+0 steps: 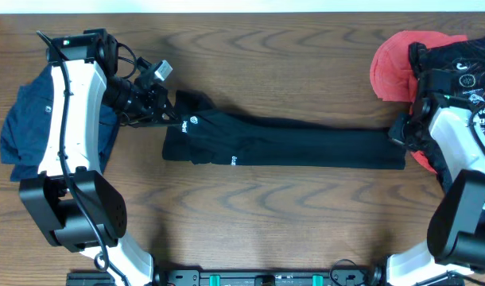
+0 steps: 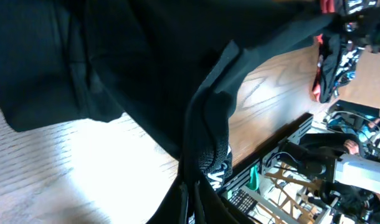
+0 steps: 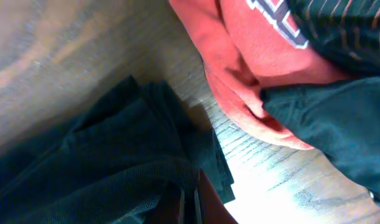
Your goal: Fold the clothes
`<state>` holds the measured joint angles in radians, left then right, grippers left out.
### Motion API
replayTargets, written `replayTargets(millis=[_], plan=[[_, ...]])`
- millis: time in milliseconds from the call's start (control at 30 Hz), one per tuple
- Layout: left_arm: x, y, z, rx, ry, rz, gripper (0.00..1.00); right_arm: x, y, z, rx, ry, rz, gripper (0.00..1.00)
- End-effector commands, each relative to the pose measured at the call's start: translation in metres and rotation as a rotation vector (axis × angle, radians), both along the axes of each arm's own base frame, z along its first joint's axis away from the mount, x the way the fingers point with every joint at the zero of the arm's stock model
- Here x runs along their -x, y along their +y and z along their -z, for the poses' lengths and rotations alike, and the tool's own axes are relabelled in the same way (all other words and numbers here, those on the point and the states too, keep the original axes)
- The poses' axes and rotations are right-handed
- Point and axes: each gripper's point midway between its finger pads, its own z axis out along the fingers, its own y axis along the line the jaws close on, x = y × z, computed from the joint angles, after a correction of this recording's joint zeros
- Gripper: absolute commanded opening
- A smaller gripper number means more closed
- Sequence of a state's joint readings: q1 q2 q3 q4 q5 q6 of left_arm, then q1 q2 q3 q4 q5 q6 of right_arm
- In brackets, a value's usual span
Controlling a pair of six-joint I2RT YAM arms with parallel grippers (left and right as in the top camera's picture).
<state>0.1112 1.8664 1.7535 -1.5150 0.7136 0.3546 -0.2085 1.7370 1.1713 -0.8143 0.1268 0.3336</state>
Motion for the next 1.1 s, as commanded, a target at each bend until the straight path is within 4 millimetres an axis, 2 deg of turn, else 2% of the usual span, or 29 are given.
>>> replayTargets(millis=[0, 167, 267, 367, 467, 567, 733, 833, 933, 1067], plan=[[0.005, 0.011, 0.006, -0.069, 0.037, -0.03, 0.06, -0.008, -0.007, -0.022, 0.018, -0.075, 0.029, 0.03], [0.008, 0.013, 0.006, -0.079, 0.064, -0.045, 0.06, -0.016, 0.012, -0.025, -0.073, -0.112, -0.075, 0.04], [0.008, 0.013, 0.006, -0.079, 0.061, -0.045, 0.06, -0.047, 0.003, -0.036, -0.022, -0.24, -0.108, 0.06], [0.006, 0.013, 0.007, -0.079, 0.054, -0.045, 0.06, -0.079, -0.003, -0.055, 0.018, -0.388, -0.121, 0.15], [0.004, 0.013, 0.007, -0.08, 0.045, -0.045, 0.06, -0.101, -0.008, -0.07, 0.048, -0.491, -0.125, 0.15], [0.001, 0.013, 0.007, -0.081, 0.033, -0.05, 0.06, -0.105, -0.009, -0.071, 0.054, -0.51, -0.126, 0.18], [-0.001, 0.013, 0.007, -0.079, 0.025, -0.05, 0.06, -0.094, -0.004, -0.057, 0.04, -0.438, -0.144, 0.17], [-0.001, 0.013, 0.007, -0.079, 0.025, -0.05, 0.06, -0.091, -0.003, -0.055, 0.034, -0.425, -0.142, 0.19], [-0.001, 0.013, 0.007, -0.079, 0.025, -0.05, 0.06, -0.1, 0.004, -0.059, 0.019, -0.463, -0.171, 0.27], [-0.002, 0.013, 0.007, -0.079, 0.019, -0.051, 0.06, -0.119, 0.029, -0.059, -0.028, -0.522, -0.314, 0.29]])
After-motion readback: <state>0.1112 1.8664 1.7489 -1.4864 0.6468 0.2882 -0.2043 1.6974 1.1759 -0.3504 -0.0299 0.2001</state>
